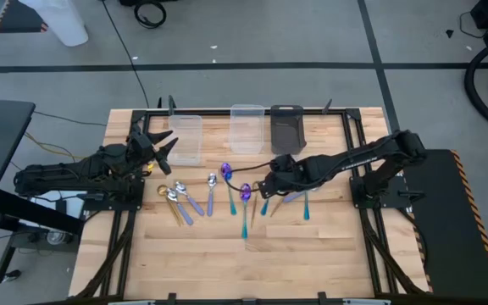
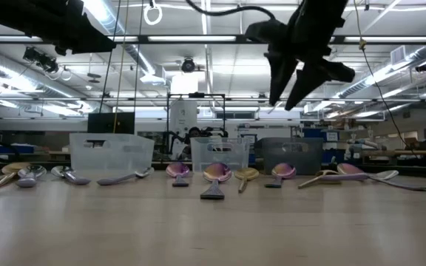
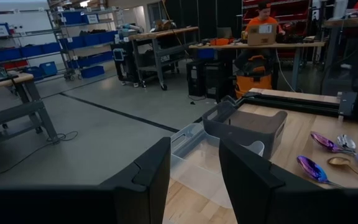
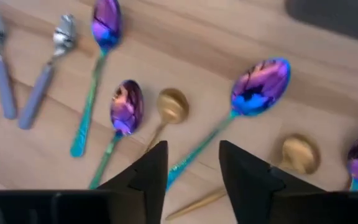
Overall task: Sort silverware by color (type)
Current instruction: Put the blue spoon into the black bin
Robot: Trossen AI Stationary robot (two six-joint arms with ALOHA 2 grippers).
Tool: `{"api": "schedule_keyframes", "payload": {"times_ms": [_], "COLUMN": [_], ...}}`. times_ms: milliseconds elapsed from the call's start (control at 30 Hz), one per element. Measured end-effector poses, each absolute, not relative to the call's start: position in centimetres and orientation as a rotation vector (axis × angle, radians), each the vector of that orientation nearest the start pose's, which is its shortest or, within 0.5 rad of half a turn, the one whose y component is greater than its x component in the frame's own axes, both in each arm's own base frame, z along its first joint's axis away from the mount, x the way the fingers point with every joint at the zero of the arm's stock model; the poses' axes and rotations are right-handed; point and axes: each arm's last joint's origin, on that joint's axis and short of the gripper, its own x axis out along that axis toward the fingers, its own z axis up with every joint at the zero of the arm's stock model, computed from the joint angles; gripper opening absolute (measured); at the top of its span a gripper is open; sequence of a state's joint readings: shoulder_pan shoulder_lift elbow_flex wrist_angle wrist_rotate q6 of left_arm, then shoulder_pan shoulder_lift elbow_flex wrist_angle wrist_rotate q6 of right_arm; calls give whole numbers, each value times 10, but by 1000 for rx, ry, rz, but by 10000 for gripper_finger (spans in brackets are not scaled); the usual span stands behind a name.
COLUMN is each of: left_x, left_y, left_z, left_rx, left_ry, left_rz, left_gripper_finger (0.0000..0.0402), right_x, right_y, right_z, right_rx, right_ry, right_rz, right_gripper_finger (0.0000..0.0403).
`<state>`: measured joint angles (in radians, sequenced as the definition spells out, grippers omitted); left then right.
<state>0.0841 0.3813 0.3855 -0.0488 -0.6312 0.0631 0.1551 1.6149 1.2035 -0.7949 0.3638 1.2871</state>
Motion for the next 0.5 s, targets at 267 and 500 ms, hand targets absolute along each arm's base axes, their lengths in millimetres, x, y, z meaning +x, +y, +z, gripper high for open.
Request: {"api": "schedule_keyframes", "payload": {"times_ms": [267,500], "left_x": [109,109], "left_y": [26,26], "left_z": [259,259], "left_rx": [73,74], "left_ry": [67,67], "left_rz": [712,712], "left_gripper_finger": [146,146], "right_x": [333,351], "right_y": [42,44], "right_z": [193,178], "right_rx": [846,843], "right_ry": [977,1038], "right_rz": [-933,-1005], "right_gripper_finger": [214,204]}}
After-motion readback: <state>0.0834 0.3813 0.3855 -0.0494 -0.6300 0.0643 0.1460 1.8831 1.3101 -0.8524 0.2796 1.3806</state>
